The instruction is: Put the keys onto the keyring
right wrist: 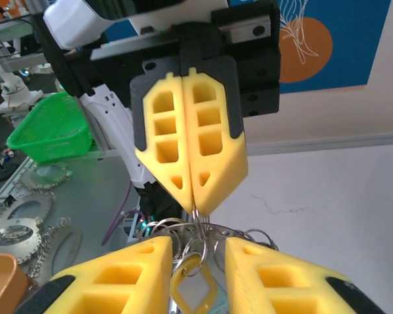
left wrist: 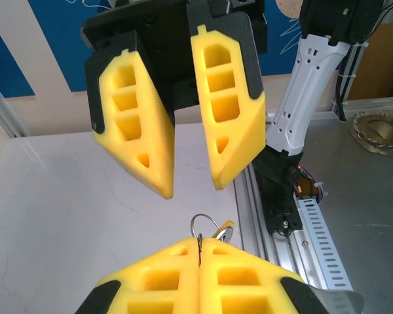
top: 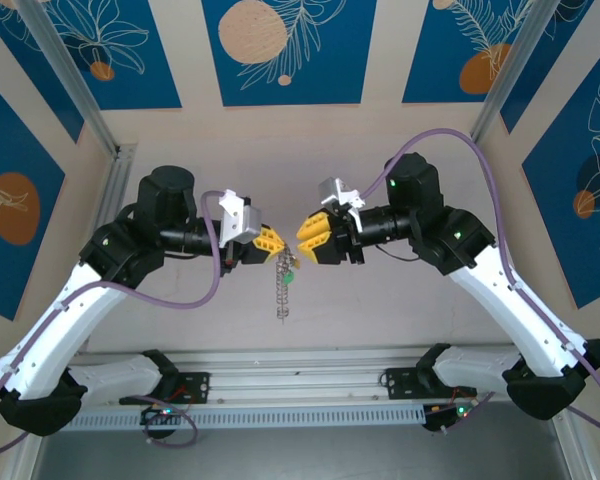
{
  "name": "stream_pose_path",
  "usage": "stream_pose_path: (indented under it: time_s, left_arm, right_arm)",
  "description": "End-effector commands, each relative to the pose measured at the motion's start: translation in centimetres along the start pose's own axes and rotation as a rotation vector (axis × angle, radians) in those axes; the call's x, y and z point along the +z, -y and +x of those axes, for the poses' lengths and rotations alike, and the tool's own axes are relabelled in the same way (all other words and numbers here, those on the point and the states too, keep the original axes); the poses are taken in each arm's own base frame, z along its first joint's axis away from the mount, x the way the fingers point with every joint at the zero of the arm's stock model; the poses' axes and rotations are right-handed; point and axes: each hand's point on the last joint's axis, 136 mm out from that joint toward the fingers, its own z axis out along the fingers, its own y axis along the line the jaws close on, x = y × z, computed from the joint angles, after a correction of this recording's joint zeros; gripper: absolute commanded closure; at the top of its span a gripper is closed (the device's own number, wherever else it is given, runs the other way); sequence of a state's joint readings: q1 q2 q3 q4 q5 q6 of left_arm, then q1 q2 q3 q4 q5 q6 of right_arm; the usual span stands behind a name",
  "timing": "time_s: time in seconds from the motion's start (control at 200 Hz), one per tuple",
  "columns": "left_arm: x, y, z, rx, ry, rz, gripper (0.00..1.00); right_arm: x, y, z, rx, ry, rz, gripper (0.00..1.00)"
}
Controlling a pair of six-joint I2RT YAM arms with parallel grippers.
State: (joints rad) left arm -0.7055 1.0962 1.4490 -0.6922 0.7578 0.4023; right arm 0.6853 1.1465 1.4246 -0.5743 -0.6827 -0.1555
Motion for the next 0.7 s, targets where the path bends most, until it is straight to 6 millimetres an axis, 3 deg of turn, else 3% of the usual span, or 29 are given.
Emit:
stream_pose_path:
  time_s: [0.0, 0.245, 0.595, 0.695]
  left_arm:
    - [-0.3, 0.6, -1.4, 0.042, 0.052, 0.022, 1.0]
    - [-0.3, 0.7, -1.3, 0.043, 0.051, 0.027, 1.0]
    - [-0.3, 0.8, -1.3, 0.046, 0.054, 0.03, 1.0]
    - [-0.3, 0.8, -1.4, 0.05, 0.058, 0.03, 1.0]
  right_arm:
    - [0.1, -1.4, -0.3, 0.024, 0.014, -0.1, 0.71]
    - [1.0, -0.8, 0.4, 0.068, -0.018, -0.127, 0.71]
    - [1.3, -0.3, 0.6, 0.081, -0.028, -0.12, 0.98]
    - [1.4, -0.4, 0.8, 0.09, -0.031, -0.125, 1.0]
